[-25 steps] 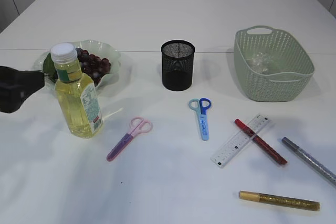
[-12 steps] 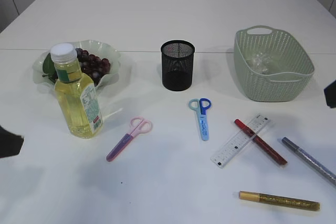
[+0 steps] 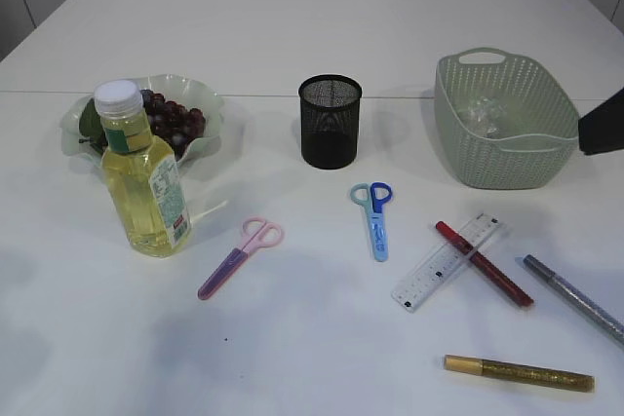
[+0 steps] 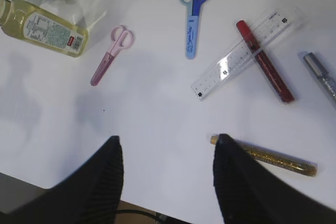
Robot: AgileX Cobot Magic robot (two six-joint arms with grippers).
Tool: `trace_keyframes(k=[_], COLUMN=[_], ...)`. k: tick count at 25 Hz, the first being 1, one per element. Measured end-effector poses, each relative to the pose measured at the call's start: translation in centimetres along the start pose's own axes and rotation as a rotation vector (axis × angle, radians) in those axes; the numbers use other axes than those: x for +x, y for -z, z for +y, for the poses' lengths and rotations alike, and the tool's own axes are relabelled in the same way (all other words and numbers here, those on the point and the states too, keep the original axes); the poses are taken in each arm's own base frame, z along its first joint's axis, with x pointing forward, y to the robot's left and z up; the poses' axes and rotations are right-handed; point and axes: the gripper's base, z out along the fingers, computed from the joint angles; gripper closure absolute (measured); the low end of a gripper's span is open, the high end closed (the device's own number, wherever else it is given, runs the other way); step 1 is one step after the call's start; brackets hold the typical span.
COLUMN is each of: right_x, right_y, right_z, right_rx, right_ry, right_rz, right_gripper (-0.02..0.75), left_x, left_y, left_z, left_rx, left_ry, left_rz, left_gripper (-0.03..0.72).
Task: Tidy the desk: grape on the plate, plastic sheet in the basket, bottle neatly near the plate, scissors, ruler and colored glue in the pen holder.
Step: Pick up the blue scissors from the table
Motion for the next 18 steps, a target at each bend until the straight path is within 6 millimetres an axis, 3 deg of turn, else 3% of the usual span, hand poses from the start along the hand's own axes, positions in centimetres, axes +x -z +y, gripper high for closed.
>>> trace_keyframes(k=[5, 9, 14, 18], right_x=[-0.5, -2.4, -5.7, -7.9], right_y=[-0.6, -1.4, -2.7, -5.6], right_z=[-0.2, -0.2, 0.8, 2.5], right_rx=[0.004, 0.005, 0.02, 0.12], right_ry=[-0.021, -0.028, -0.001, 0.067], right_rz=[-0.003, 0.023, 0.051, 0.109], right_gripper=[0.3, 0.3, 0.3, 0.3], left_x=[0.1, 0.0, -0.7, -1.1], left_y=[0.6, 0.4, -1.5, -3.0], left_z=[-0.3, -0.5, -0.4, -0.4], left_rx=[0.026, 0.056, 0.053, 0.054], left_ry=[-0.005, 0.021, 0.045, 0.058], left_rz=[-0.026, -0.021, 0.066, 0.131], left_gripper=[0.156, 0.156, 0.156, 0.157])
